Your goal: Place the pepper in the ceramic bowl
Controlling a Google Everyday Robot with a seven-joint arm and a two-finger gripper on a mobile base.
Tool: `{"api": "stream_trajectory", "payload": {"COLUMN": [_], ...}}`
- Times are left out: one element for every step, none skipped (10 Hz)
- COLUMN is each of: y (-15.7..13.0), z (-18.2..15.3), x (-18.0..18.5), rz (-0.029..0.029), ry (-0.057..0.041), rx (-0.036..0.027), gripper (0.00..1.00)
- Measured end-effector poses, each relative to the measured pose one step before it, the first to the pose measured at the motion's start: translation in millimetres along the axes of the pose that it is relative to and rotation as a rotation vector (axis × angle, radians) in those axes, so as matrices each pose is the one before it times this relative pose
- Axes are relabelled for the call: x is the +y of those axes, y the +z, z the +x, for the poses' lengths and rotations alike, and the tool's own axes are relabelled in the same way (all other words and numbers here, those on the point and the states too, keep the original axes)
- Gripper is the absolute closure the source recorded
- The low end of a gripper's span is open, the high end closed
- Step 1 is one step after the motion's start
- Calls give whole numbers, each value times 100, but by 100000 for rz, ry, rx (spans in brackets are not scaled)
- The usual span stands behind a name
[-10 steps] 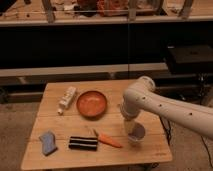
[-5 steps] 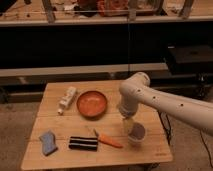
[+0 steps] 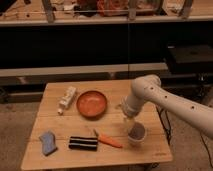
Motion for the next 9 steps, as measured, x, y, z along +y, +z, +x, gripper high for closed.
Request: {"api": "stream_trajectory", "payload": {"y": [-86,-39,265,589,658,1202,860,486,465], "z": [-622,-466,-315,-323,-400,-327,-188,-298,-352], "x": [592,528,518,238,106,489,285,127,141], "rz": [949,438,-400,-844,-782,-1479,-596,388,1860], "ry": [486,231,597,128,-565,-491,-15,281,813], "rx": [3070,2046,1249,189,-823,-1542,-454,-7,-13], "gripper": [20,20,20,20,20,20,20,20,20]}}
